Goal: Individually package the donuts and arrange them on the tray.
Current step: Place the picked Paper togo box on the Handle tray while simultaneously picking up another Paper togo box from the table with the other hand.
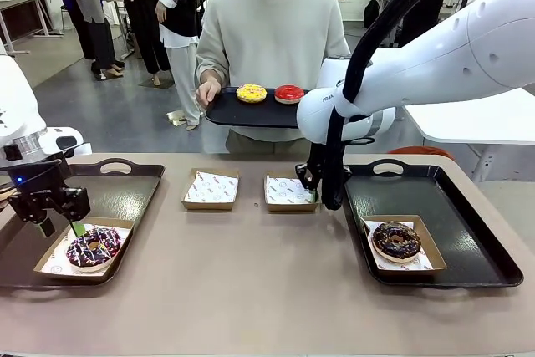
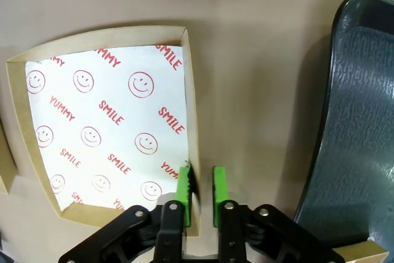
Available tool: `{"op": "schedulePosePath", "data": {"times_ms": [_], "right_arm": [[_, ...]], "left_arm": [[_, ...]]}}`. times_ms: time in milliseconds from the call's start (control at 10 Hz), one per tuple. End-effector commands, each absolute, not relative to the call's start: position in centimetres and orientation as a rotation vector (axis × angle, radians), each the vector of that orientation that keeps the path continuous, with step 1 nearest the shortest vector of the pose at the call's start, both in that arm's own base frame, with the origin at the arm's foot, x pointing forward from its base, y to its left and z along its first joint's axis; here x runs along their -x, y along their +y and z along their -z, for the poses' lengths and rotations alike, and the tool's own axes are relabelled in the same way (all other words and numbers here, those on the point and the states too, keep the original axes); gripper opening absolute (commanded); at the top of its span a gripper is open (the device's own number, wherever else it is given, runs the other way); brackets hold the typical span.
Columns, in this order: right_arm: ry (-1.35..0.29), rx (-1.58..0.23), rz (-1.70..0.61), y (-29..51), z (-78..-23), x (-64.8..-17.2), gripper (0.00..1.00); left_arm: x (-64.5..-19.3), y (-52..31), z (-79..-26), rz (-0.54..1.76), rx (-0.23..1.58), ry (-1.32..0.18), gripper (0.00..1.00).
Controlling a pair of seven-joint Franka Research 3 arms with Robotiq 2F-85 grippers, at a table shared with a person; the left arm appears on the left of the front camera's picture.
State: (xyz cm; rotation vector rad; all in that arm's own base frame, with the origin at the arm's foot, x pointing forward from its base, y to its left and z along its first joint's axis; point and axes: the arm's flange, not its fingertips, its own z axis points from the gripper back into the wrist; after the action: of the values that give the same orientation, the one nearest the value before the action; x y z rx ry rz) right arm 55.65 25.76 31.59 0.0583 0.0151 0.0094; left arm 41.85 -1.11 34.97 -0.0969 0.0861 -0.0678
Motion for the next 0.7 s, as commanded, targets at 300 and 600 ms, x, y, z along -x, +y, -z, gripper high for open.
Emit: {"op": "schedulePosePath", "data": {"times_ms": [300, 600], "right_arm": [[0.015, -0.078, 0.022, 26.32, -31.56, -56.18, 0.0], [0.01, -0.084, 0.022, 26.45, -31.82, -56.2, 0.0]], "left_arm": [[-41.71, -1.08, -35.6, 0.05, 0.127, 0.1, 0.99], [-41.63, -1.02, -35.8, 0.036, 0.135, 0.103, 1.0]]}}
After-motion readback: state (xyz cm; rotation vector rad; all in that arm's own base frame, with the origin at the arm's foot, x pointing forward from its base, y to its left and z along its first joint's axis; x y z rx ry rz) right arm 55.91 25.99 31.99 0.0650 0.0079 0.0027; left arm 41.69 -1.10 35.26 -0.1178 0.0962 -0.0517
